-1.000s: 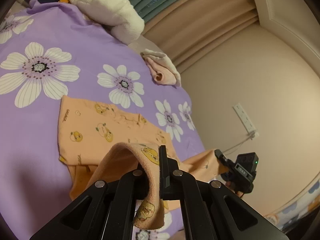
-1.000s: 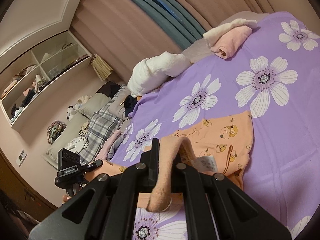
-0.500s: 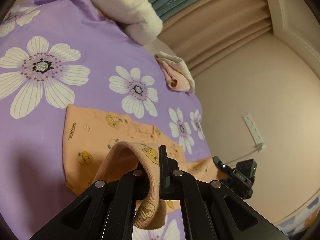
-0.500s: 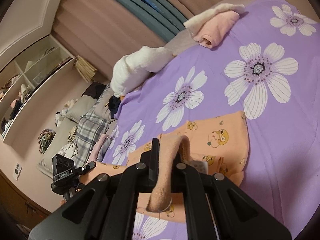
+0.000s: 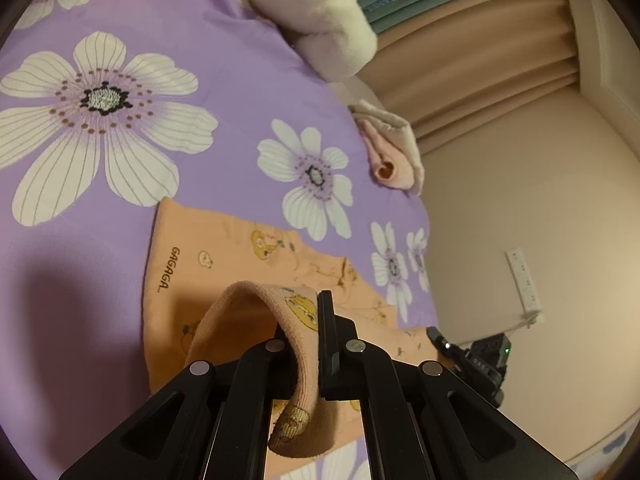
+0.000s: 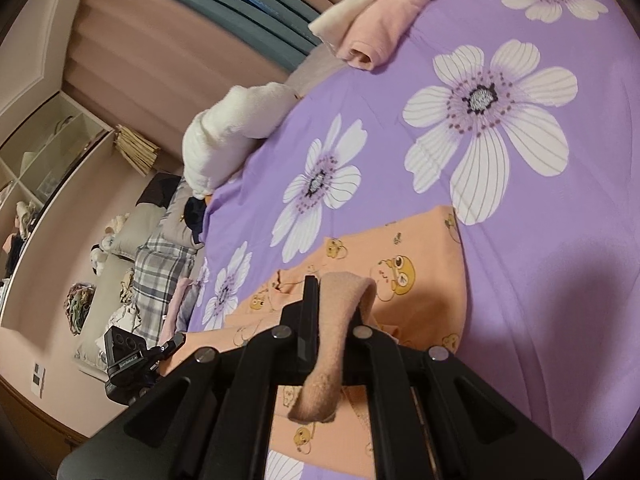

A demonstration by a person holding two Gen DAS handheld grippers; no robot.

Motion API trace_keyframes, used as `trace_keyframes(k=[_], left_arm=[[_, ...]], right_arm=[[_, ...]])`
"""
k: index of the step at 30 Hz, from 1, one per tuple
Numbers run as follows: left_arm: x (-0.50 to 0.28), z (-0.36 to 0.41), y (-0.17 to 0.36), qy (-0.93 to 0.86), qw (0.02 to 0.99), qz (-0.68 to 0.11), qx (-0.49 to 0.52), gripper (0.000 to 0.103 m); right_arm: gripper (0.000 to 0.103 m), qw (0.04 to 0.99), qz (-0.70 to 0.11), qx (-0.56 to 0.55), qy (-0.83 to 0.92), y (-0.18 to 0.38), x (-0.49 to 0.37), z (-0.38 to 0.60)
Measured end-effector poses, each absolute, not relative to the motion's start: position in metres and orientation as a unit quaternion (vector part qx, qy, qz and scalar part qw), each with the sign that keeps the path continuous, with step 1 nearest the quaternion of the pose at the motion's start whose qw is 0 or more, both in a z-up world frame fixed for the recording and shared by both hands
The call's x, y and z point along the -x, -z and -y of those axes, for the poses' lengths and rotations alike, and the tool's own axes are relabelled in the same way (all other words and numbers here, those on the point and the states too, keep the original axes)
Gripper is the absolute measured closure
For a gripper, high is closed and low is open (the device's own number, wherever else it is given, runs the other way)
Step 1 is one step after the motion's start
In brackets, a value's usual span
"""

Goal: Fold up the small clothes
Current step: 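Lower the hem onto the collar and open both tools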

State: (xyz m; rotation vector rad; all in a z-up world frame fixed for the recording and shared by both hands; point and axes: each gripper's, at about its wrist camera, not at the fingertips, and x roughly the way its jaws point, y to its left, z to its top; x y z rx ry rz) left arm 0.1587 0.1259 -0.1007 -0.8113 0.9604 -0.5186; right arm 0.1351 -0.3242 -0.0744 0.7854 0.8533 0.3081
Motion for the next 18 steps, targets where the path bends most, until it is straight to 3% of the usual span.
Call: trace_keyframes(k=[18], left_arm=[[-0.208,-0.130,0.149,0.196,0.724,-0.518,0.412,0.103]], right_arm=[[0.096,0.766,-0.483,-0.407,-0.119,0.119,-0.184,0.335]])
